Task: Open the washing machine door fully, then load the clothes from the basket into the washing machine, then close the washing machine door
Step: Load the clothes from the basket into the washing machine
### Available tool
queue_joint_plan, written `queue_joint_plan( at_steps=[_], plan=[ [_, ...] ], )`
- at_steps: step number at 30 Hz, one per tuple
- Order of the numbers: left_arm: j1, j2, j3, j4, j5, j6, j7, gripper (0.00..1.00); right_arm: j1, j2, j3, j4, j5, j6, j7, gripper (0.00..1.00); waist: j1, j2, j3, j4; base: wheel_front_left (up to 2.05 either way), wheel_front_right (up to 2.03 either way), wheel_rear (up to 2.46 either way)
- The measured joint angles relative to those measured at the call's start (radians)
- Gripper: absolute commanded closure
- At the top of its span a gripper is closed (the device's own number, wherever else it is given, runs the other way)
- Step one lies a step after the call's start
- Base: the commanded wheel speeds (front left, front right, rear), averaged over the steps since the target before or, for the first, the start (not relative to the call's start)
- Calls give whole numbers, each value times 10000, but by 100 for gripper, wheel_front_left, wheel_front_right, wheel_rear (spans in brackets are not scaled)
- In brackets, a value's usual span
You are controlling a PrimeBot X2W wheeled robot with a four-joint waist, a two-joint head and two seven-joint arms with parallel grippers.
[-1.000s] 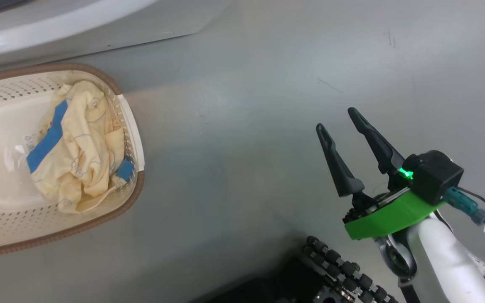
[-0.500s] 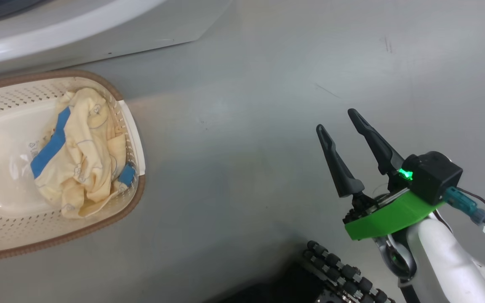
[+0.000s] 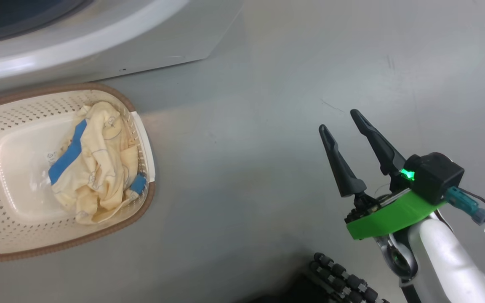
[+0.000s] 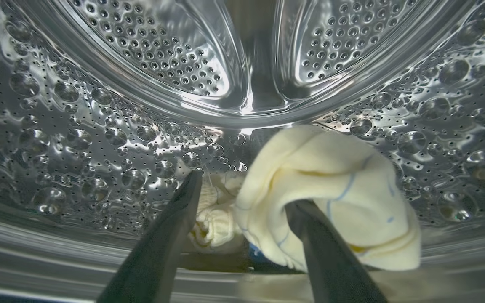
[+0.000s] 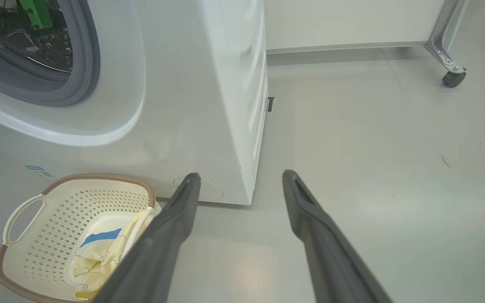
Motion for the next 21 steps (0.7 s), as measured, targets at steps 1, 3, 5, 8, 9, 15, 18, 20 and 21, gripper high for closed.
queue_joint_plan(
  at_steps=[1, 3, 5, 8, 9, 15, 18, 20, 21],
  plan=[
    [13, -38, -10, 15, 0, 4, -13, 0, 0, 0, -23, 10, 0, 0, 0, 0, 0, 0, -61, 33, 0, 0, 0],
    [109, -146, 40, 42, -79, 33, -125, 0, -1, 0, -44, 63, 0, 0, 0, 0, 0, 0, -214, 93, 0, 0, 0],
    [337, -274, 94, 84, -261, 98, -295, 0, -1, 0, -63, 109, 0, 0, 0, 0, 0, 0, -411, 155, 0, 0, 0],
    [823, -437, 153, 153, -462, 90, -550, 0, -1, 0, -104, 165, 0, 0, 0, 0, 0, 0, -731, 246, 0, 0, 0],
    [1025, -485, 159, 176, -516, 88, -642, 0, 0, 0, -105, 198, -2, 0, 0, 0, 0, 0, -852, 277, 0, 0, 0],
    [2121, -723, 311, 249, -897, -109, -1338, 0, 29, 0, -165, 334, -2, 0, 0, 0, 0, 0, -1611, 473, 0, 0, 0],
    [2598, -928, 314, 257, -1030, -261, -1668, 0, 189, -4, -261, 364, -4, 0, 0, 0, 0, 0, -2008, 607, 0, 0, 0],
    [2922, -1085, 261, 255, -1034, -395, -1906, 0, 324, -8, -318, 405, -4, 0, 0, 0, 0, 0, -2270, 713, 0, 0, 0],
    [3085, -1158, 282, 242, -1099, -449, -2011, 0, 380, -8, -364, 407, -4, 0, 0, 0, 0, 0, -2398, 768, 0, 0, 0]
  ],
)
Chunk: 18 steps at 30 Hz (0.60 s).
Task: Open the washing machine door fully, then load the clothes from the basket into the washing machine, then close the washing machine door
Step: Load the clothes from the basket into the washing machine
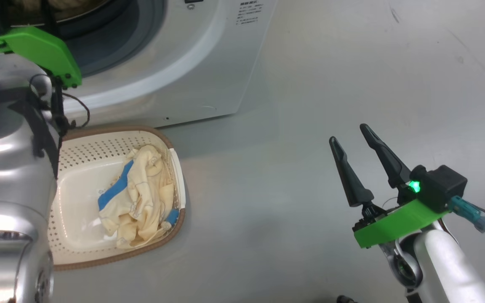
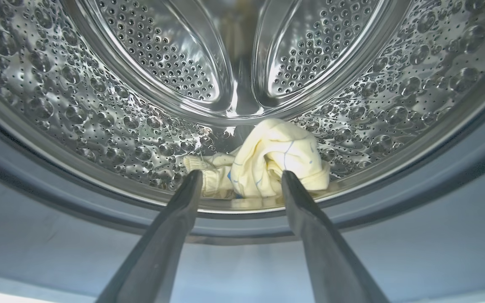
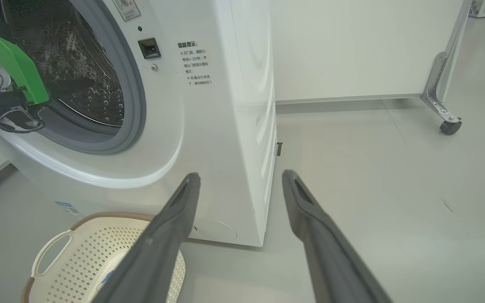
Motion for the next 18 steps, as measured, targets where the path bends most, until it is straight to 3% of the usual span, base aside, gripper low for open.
queue_joint_plan(
  at_steps=[6, 18],
  plan=[
    [1225, -370, -48, -802, -186, -234, -259, 0, 65, -4, -364, -19, -84, 0, 0, 0, 0, 0, -691, 370, 0, 0, 0],
    [6458, -805, -616, -5154, -610, -692, -274, 0, 947, -190, -533, 13, -249, 0, 0, 0, -1, 0, -2301, 953, 0, 0, 0]
  ],
)
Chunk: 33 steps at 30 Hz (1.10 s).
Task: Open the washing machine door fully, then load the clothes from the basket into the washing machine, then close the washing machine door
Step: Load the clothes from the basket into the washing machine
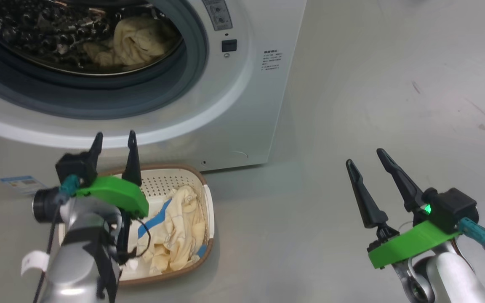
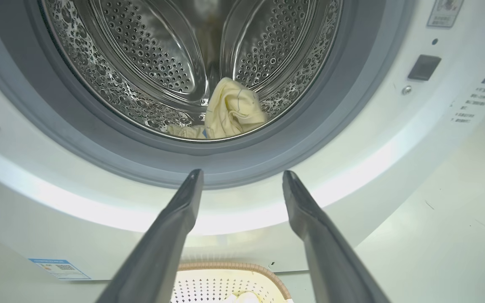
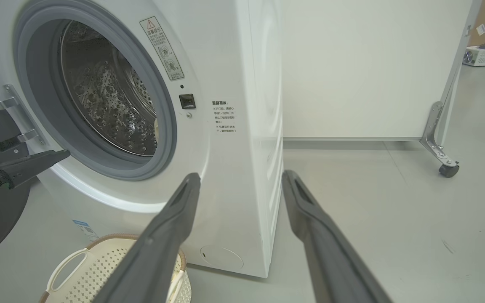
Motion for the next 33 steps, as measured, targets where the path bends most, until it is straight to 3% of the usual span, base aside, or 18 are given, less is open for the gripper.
queue_joint_plan(
  at_steps=[8, 18, 25, 33],
  plan=[
    [2933, 13, -339, -2614, -284, 274, -13, 0, 585, -77, -52, 52, -13, 0, 0, 0, 0, 0, -828, 187, 0, 0, 0],
    [6207, 61, 96, -5776, -1020, 627, -13, 0, 1438, -102, -374, 29, -105, 0, 0, 0, 0, 0, -1737, 257, 0, 0, 0],
    [7549, 90, 351, -6732, -1020, 623, -13, 0, 2059, -100, -721, -86, -247, 0, 2, 0, 0, 0, -2041, 309, 0, 0, 0],
    [7752, 117, 460, -7031, -1141, 717, -13, 0, 2165, -94, -901, -186, -297, 0, 2, 0, 0, -1, -2070, 217, 0, 0, 0]
  ],
)
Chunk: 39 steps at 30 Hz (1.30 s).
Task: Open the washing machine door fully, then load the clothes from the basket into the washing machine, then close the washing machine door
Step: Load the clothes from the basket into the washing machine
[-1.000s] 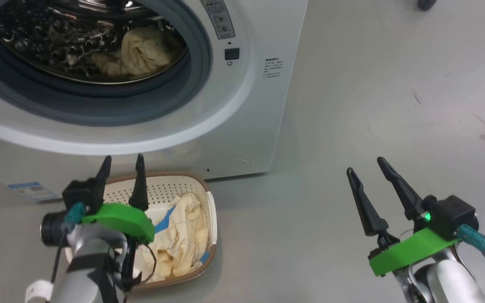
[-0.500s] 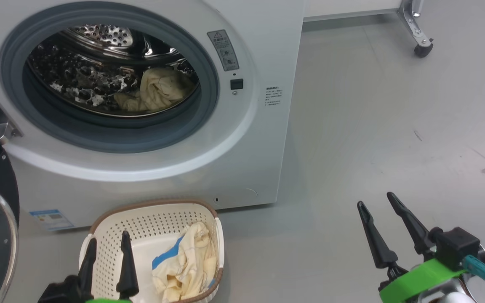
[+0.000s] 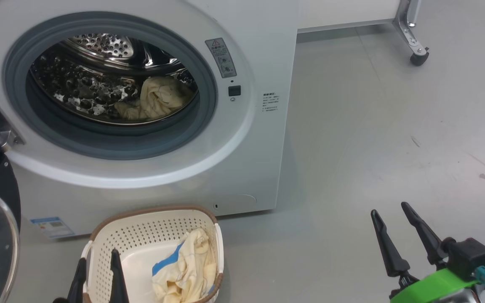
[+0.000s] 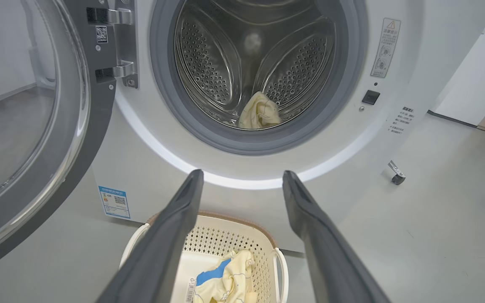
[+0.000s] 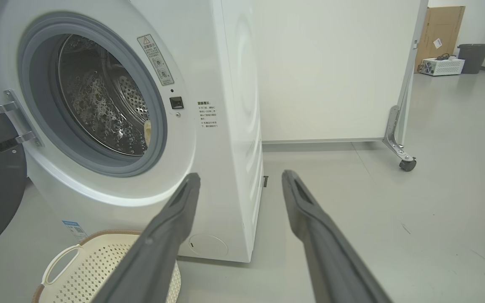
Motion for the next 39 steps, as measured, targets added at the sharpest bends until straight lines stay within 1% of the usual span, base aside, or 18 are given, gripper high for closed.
queue_joint_plan(
  at_steps=[12, 15, 18, 20, 24, 25, 28, 32, 36, 39],
  plan=[
    [150, 4, 61, 21, 58, 29, 0, 0, 3, 6, 35, -10, -12, 0, 0, 0, 0, 0, -28, -177, 0, 0, 0],
    [192, 4, 54, 213, 125, -8, 0, 0, 6, 6, 46, -42, -12, 0, 0, 0, 0, 0, 71, -233, 0, 0, 0],
    [177, 6, -4, 533, 217, -19, 0, 0, 1, 6, 79, -79, -10, 0, 0, 0, 0, 0, 279, -277, 0, 0, 0],
    [-72, 13, -121, 1089, 238, -17, 0, 0, -29, 29, 130, -84, -8, 0, 0, 0, 0, 0, 573, -312, 0, 0, 0],
    [-892, 19, -345, 1864, 211, -54, 0, 0, -220, 144, 286, -82, 35, 0, 0, 0, 1, 0, 1056, -394, 0, 0, 0],
    [-1155, 15, -337, 2059, 46, -104, 69, 0, -325, 186, 305, -81, 36, 0, 0, 0, 1, 0, 1195, -418, 0, 0, 0],
    [-1966, 36, -466, 2696, -96, -119, 610, 0, -755, 276, 453, -77, 75, 0, -2, 0, 1, 0, 1647, -495, 0, 0, 0],
    [-2982, 94, -600, 3572, -326, -205, 1620, 0, -1463, 330, 775, -75, 207, 0, -2, 0, 2, 0, 2355, -630, 0, 0, 0],
    [-3980, 288, -593, 4562, -389, -194, 2592, 0, -2122, 366, 1041, -71, 336, 0, -2, 0, 3, 0, 3143, -810, 0, 0, 0],
    [-4732, 516, -418, 5150, -451, -192, 2826, 0, -2552, 389, 1214, -69, 428, 0, -2, 0, 3, 0, 3762, -959, 0, 0, 0]
  ],
)
